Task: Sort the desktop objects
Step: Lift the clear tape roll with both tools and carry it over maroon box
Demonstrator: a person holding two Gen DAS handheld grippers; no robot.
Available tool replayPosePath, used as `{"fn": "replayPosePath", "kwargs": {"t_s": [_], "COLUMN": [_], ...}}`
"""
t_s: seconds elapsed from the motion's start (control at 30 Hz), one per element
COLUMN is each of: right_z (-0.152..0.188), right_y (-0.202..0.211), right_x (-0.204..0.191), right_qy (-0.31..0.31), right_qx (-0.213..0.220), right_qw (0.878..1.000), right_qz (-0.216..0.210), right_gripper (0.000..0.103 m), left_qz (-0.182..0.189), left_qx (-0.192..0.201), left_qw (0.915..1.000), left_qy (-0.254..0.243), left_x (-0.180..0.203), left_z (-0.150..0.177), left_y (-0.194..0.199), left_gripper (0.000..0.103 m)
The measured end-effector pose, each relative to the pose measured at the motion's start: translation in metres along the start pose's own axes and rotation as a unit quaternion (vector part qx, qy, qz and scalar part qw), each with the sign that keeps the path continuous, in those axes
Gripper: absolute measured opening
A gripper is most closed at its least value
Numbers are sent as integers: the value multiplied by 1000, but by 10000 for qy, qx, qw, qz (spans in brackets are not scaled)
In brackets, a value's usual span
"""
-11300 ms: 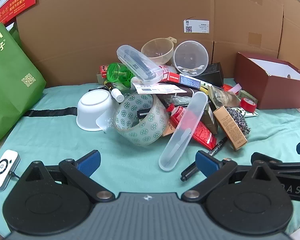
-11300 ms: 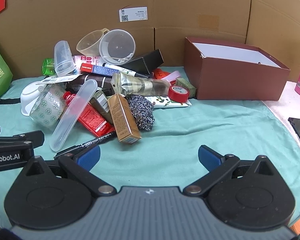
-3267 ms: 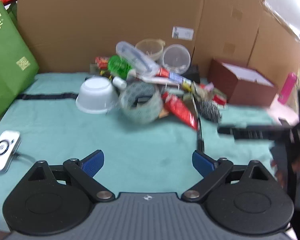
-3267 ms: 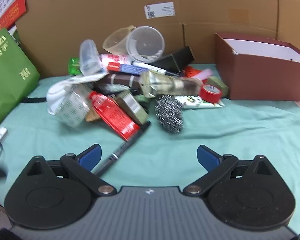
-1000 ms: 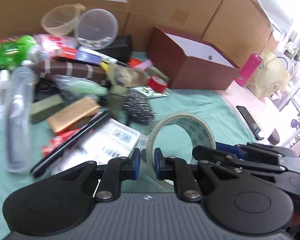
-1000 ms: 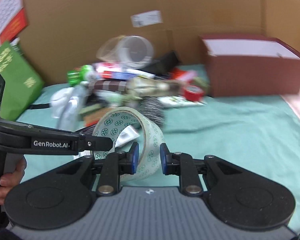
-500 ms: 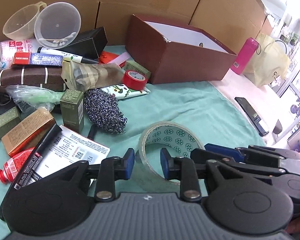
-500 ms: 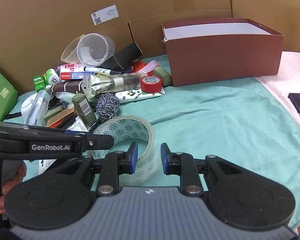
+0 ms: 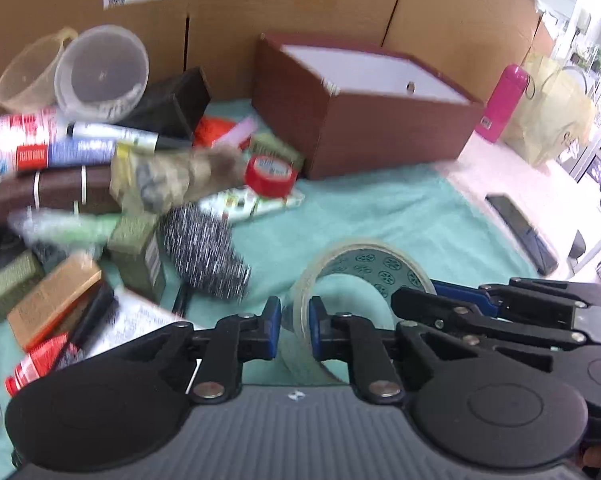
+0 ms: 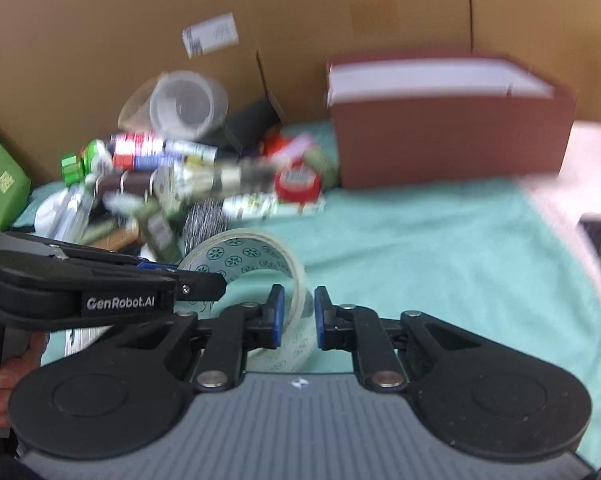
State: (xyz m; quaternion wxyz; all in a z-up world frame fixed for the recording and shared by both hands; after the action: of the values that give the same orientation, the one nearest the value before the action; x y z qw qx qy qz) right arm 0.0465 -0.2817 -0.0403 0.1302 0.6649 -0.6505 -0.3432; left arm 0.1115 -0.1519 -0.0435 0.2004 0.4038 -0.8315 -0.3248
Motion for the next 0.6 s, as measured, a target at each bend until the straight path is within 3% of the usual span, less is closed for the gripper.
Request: {"fn": "replayPosePath", "kwargs": {"t_s": [0.2, 0.4, 0.6], "right_z": [-63, -140, -200], "right_y": [24, 26, -18], "right_x": [9, 22, 44], "right_qy": [306, 574, 560], "right_qx": [863, 1535, 1578], "right_qw": [9954, 9847, 9824], "right_qz": [277, 595, 832], "right_gripper": [10, 10, 10], "left_qz": [4, 126, 130], "left_qx": [744, 1158, 1207], "left_qw": [9970, 9929, 9926], "left_qy": [-201, -225, -50], "left_x": [20, 31, 21], "left_z": [-71, -146, -204], "left_y": [15, 4, -47], "left_gripper": [12, 12, 11]}}
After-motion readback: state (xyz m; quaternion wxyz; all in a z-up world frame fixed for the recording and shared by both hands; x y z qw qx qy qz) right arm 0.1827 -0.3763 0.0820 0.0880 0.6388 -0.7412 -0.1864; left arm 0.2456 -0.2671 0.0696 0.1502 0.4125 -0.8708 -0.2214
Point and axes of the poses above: each gripper's, at about its wrist camera, not at the fingertips, and y roughly against the way its jaws point, x to its right, z to its underside, the point moved 5 cm from there along -y, roughly the way its jaws point, and after that the axes turned 10 degrees about -y, right-handed, at the moved point
